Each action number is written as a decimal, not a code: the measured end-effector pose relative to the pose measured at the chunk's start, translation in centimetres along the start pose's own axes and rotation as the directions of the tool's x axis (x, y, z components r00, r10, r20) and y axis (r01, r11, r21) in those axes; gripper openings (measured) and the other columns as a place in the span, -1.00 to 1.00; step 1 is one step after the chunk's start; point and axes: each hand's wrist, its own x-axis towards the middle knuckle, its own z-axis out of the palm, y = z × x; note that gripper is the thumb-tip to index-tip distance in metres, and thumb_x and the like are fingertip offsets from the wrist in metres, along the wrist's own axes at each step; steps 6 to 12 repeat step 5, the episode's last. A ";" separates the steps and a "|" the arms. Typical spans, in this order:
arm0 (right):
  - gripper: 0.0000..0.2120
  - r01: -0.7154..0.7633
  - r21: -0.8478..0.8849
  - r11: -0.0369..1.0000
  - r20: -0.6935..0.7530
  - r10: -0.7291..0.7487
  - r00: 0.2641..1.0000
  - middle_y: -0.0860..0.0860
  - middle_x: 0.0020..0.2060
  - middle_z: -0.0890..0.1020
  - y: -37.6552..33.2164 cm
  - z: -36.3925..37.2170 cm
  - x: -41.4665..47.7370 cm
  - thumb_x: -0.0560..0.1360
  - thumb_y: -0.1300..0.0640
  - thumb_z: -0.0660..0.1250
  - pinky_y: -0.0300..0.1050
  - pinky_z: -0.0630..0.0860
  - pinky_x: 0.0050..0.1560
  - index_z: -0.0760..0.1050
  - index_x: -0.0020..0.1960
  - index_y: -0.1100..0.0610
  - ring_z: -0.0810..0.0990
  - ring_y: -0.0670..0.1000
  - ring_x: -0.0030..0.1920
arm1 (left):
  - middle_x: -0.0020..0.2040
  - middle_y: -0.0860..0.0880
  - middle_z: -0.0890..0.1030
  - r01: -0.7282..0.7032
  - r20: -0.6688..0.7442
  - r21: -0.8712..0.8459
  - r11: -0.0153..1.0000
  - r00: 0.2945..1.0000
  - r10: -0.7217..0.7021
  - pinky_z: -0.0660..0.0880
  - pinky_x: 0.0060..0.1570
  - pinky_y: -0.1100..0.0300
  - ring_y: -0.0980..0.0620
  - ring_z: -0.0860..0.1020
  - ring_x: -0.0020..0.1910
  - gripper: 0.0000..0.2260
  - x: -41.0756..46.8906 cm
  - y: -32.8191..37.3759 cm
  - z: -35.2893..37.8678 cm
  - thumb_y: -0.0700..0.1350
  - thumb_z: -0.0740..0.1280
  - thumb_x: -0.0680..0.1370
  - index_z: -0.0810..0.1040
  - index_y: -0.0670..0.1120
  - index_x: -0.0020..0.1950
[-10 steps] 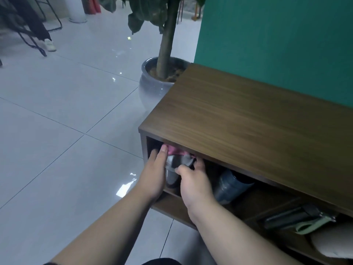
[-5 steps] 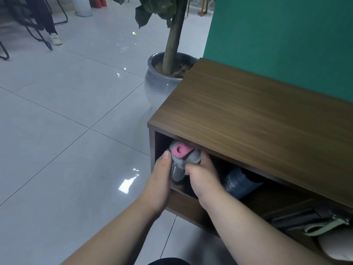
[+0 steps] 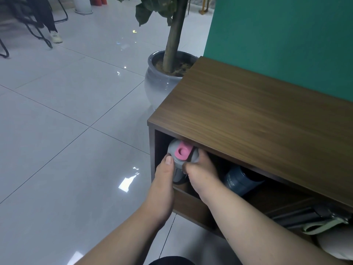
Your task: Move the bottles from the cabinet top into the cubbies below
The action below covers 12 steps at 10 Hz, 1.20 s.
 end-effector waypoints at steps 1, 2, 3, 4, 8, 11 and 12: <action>-0.42 0.011 -0.002 1.000 -0.005 -0.011 1.000 0.12 0.22 0.66 -0.1 0.1 -0.2 0.32 0.36 0.31 0.09 0.52 0.33 0.49 0.34 0.12 0.62 0.11 0.26 | 0.00 0.47 0.66 -0.003 -0.013 -0.008 1.000 1.000 0.003 0.40 -0.10 0.65 0.55 0.54 0.06 -0.62 -0.2 0.0 -0.1 0.25 0.00 0.54 0.58 0.30 0.10; -0.32 0.057 0.023 0.998 -0.013 -0.057 0.998 0.10 0.23 0.66 0.1 -0.3 -0.9 0.19 0.24 0.27 0.08 0.50 0.30 0.48 0.34 0.10 0.61 0.11 0.27 | 0.05 0.52 0.62 0.012 -0.017 0.002 1.000 1.000 -0.012 0.42 0.04 0.50 0.58 0.50 0.12 -0.65 -0.7 0.1 0.1 0.23 -0.03 0.60 0.52 0.32 0.18; -0.11 0.072 -0.038 0.997 0.028 -0.070 0.997 -0.05 0.42 0.50 1.5 -1.6 -2.1 0.22 0.22 0.27 0.10 0.38 0.45 0.25 0.55 -0.09 0.47 0.01 0.40 | 0.18 0.55 0.55 0.080 -0.015 0.045 0.996 0.997 -0.080 0.34 0.33 0.31 0.56 0.43 0.24 -0.64 -1.6 -0.6 -0.5 0.36 0.02 0.54 0.44 0.36 0.24; -0.07 -0.026 -0.113 0.993 0.108 0.038 0.993 -0.04 0.56 0.30 2.7 -3.8 -4.1 0.36 0.21 0.30 0.04 0.23 0.50 0.01 0.64 -0.14 0.28 0.02 0.54 | 0.56 0.22 0.32 0.192 0.026 0.073 0.979 0.981 -0.194 0.16 0.57 -0.05 0.19 0.27 0.54 0.00 -2.8 -0.3 -1.0 0.66 0.13 0.21 0.27 0.21 0.57; -0.21 -0.010 -0.153 0.988 0.152 0.034 0.988 -0.03 0.57 0.32 3.7 -6.2 -7.0 0.49 0.24 0.31 -0.06 0.23 0.47 0.10 0.63 -0.08 0.29 -0.03 0.53 | 0.54 0.16 0.37 0.267 0.093 0.064 0.961 0.958 -0.273 0.16 0.57 -0.10 0.10 0.30 0.53 -0.09 -4.1 0.8 -0.9 0.66 0.17 0.17 0.44 0.27 0.44; -0.21 -0.010 -0.153 0.988 0.152 0.034 0.988 -0.03 0.57 0.32 3.7 -6.2 -7.0 0.49 0.24 0.31 -0.06 0.23 0.47 0.10 0.63 -0.08 0.29 -0.03 0.53 | 0.54 0.16 0.37 0.267 0.093 0.064 0.961 0.958 -0.273 0.16 0.57 -0.10 0.10 0.30 0.53 -0.09 -4.1 0.8 -0.9 0.66 0.17 0.17 0.44 0.27 0.44; -0.21 -0.010 -0.153 0.988 0.152 0.034 0.988 -0.03 0.57 0.32 3.7 -6.2 -7.0 0.49 0.24 0.31 -0.06 0.23 0.47 0.10 0.63 -0.08 0.29 -0.03 0.53 | 0.54 0.16 0.37 0.267 0.093 0.064 0.961 0.958 -0.273 0.16 0.57 -0.10 0.10 0.30 0.53 -0.09 -4.1 0.8 -0.9 0.66 0.17 0.17 0.44 0.27 0.44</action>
